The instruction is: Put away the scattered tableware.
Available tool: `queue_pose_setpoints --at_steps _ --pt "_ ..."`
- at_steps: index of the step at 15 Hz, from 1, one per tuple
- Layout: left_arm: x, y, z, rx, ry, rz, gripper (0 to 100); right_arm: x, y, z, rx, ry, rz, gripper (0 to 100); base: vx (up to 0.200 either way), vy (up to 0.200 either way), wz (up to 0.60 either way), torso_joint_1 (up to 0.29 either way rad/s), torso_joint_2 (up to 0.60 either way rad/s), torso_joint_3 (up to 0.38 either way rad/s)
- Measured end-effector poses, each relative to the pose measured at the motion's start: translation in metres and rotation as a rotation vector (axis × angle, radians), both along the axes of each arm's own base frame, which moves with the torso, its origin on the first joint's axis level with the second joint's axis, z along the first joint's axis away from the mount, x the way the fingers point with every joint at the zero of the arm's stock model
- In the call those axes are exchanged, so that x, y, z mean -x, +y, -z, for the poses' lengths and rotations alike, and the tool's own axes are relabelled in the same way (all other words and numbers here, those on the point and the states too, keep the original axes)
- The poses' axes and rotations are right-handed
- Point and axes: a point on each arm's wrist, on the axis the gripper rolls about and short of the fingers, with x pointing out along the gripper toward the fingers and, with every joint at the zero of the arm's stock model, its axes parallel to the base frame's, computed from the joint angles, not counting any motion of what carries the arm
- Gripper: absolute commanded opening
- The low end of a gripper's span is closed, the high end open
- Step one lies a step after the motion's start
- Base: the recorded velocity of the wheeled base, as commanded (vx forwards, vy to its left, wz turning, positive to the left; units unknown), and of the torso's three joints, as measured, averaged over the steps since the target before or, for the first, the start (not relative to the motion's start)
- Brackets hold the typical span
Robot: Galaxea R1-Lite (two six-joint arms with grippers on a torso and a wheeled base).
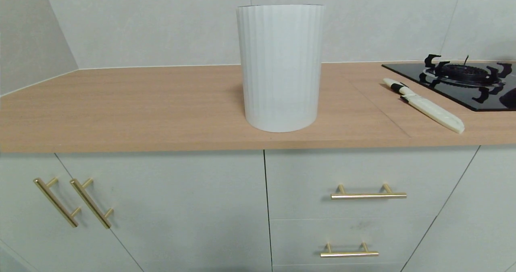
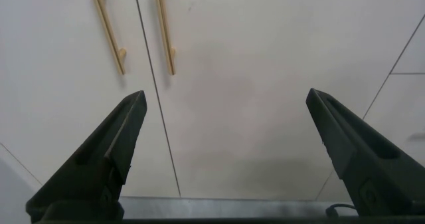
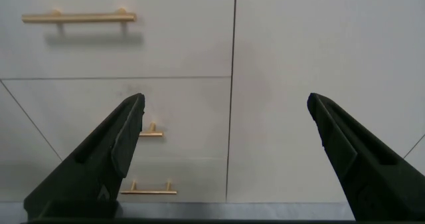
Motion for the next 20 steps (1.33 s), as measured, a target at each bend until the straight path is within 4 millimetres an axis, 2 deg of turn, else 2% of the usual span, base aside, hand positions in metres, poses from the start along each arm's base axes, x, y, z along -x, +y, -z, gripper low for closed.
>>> queue_pose_setpoints --at_steps 20 --pt "0.0000 0.0000 0.0000 0.000 -0.001 0.000 100 0.0000 0.0000 0.0000 0.000 0.000 0.000 100 0.000 0.000 0.00 0.201 -0.50 -0.288"
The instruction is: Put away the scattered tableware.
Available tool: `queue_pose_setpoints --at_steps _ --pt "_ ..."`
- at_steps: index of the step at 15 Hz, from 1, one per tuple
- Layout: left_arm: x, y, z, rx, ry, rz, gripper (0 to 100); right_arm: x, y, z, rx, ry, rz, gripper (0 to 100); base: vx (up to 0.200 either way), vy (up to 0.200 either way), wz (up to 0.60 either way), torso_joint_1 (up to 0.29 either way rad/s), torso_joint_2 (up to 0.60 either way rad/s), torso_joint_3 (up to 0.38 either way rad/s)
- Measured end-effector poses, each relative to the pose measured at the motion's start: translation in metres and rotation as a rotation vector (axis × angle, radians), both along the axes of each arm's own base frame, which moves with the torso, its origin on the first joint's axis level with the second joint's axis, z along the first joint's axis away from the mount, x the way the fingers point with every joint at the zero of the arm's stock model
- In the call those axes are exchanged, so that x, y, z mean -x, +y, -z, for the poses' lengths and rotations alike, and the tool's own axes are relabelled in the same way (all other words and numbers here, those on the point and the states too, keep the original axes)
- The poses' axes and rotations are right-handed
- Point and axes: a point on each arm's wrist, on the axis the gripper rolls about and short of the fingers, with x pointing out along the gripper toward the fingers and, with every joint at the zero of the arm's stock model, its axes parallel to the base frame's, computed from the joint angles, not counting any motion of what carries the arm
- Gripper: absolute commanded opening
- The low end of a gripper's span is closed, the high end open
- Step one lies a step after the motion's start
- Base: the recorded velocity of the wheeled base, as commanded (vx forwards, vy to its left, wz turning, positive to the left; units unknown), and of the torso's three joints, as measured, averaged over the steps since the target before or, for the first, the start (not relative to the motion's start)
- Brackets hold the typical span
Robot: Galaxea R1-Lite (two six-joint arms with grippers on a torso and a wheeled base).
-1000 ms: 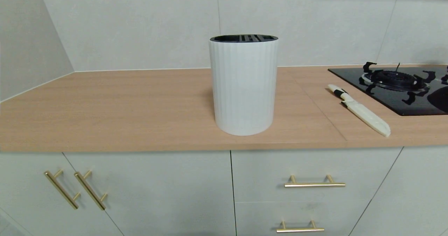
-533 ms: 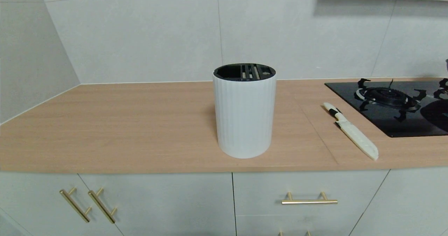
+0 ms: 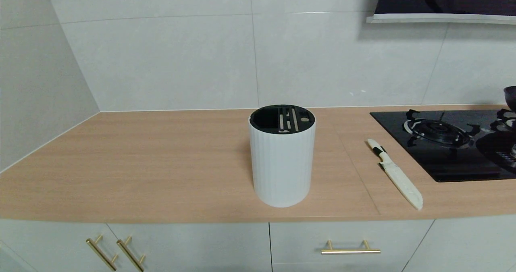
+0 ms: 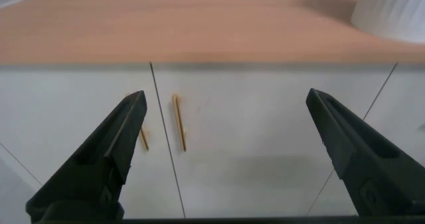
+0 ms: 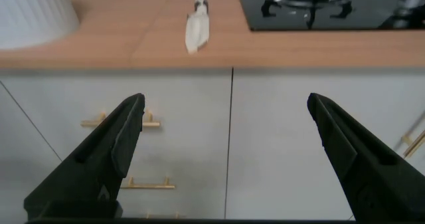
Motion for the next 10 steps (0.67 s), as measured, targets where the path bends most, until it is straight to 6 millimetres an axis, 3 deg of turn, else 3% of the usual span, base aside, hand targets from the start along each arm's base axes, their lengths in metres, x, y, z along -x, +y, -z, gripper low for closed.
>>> queue_pose_setpoints --at_steps 3,10 --pt "0.0000 0.0000 -0.0001 0.000 0.000 0.000 100 0.0000 0.0000 0.0000 0.000 0.000 0.000 100 0.000 0.000 0.00 0.162 -0.35 -0.186" --pt "0.0000 0.0000 0.0000 0.000 0.000 0.000 100 0.0000 0.0000 0.0000 0.000 0.000 0.001 100 0.000 0.000 0.00 0.011 -0.03 -0.013"
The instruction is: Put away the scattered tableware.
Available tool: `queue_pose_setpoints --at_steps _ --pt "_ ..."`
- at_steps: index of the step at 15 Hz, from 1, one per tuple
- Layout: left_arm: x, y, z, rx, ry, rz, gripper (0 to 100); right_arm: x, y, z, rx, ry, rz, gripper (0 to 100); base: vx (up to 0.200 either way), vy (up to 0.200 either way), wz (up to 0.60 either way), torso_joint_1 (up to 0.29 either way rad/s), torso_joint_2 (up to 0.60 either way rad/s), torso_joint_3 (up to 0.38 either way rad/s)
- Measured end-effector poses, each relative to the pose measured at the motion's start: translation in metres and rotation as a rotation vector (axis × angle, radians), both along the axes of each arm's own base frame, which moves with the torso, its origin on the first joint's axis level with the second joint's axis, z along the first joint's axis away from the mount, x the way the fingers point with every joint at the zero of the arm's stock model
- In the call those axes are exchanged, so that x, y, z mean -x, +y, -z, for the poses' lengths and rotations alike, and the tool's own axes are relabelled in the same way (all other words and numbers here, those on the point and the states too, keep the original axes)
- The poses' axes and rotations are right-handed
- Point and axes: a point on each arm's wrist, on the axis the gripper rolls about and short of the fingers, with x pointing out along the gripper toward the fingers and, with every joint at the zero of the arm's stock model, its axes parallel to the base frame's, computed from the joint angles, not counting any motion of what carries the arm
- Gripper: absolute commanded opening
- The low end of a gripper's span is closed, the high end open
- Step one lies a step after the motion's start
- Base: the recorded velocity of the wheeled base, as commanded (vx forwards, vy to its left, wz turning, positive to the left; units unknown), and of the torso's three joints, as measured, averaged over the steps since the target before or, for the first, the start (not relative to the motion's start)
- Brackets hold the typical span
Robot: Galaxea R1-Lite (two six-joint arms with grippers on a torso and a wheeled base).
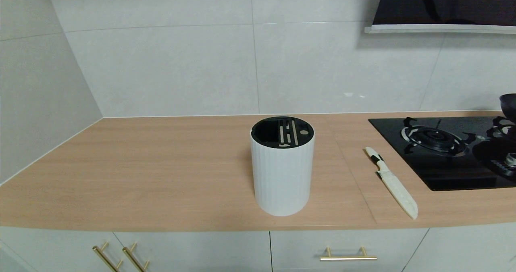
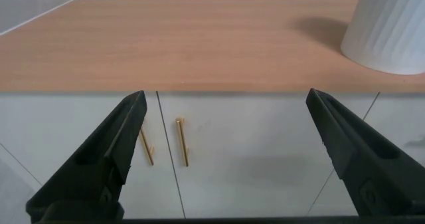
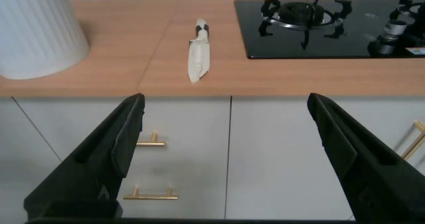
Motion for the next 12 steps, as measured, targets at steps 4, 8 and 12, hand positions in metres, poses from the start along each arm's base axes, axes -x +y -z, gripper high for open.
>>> queue_pose_setpoints --at_steps 4,8,12 --pt "0.0000 0.0000 0.0000 0.000 0.000 0.000 100 0.0000 0.0000 0.0000 0.000 0.000 -0.001 100 0.000 0.000 0.00 0.188 -0.39 -0.204" --pt "0.0000 0.0000 -0.0001 0.000 -0.001 0.000 100 0.0000 0.0000 0.0000 0.000 0.000 -0.001 100 0.000 0.000 0.00 0.271 -0.58 -0.303" --pt "0.0000 0.0000 0.0000 0.000 0.000 0.000 100 0.0000 0.0000 0.0000 0.000 0.000 0.000 100 0.000 0.000 0.00 0.226 -0.46 -0.236"
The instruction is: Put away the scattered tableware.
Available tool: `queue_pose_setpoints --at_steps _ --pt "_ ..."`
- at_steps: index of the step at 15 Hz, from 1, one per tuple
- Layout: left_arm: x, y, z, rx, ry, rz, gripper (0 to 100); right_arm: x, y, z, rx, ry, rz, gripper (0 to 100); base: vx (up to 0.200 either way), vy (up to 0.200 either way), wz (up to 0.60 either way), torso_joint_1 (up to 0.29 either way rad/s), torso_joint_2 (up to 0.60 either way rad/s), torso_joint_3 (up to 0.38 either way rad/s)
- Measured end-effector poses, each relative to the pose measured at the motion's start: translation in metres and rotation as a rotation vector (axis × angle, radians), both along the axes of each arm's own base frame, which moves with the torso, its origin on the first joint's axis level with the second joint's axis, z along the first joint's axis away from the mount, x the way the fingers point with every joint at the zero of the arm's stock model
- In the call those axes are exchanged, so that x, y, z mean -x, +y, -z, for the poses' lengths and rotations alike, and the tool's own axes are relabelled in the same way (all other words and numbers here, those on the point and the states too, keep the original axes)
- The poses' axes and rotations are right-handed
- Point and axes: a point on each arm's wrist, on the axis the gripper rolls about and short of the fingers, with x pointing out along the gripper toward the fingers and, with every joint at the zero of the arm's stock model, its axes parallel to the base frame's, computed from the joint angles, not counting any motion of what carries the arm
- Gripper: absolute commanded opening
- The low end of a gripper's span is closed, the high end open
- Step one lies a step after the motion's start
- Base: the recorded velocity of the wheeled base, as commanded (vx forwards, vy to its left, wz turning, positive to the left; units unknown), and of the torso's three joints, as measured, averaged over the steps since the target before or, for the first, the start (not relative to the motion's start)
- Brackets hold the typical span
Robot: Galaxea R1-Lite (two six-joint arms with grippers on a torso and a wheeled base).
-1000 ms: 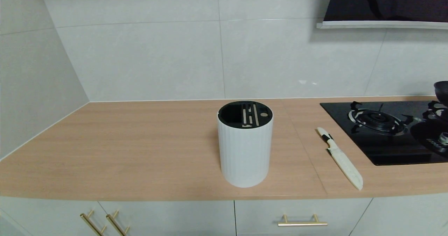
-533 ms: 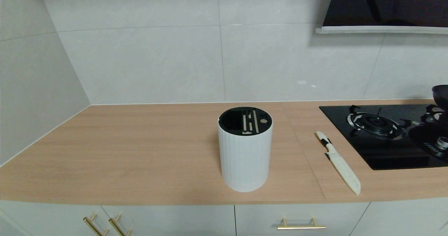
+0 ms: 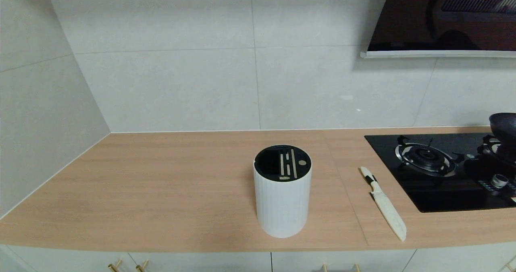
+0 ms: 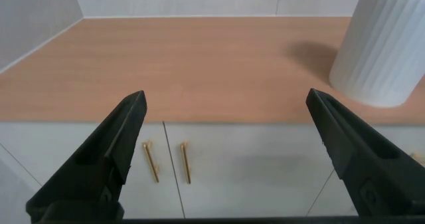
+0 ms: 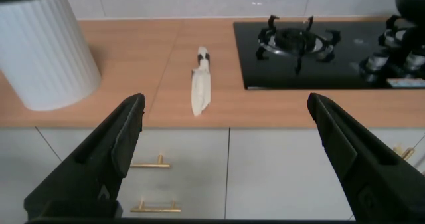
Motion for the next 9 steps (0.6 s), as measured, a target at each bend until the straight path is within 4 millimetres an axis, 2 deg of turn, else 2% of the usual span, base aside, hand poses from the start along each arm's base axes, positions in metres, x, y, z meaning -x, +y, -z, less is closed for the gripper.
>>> queue_pose_setpoints --at_steps 6,9 --pt "0.0000 0.0000 0.0000 0.000 0.000 0.000 100 0.0000 0.0000 0.0000 0.000 0.000 -0.001 100 0.000 0.000 0.00 0.172 -0.37 -0.192" --pt "0.0000 0.0000 -0.0001 0.000 -0.001 0.000 100 0.0000 0.0000 0.0000 0.000 0.000 -0.001 100 0.000 0.000 0.00 0.026 -0.06 -0.031"
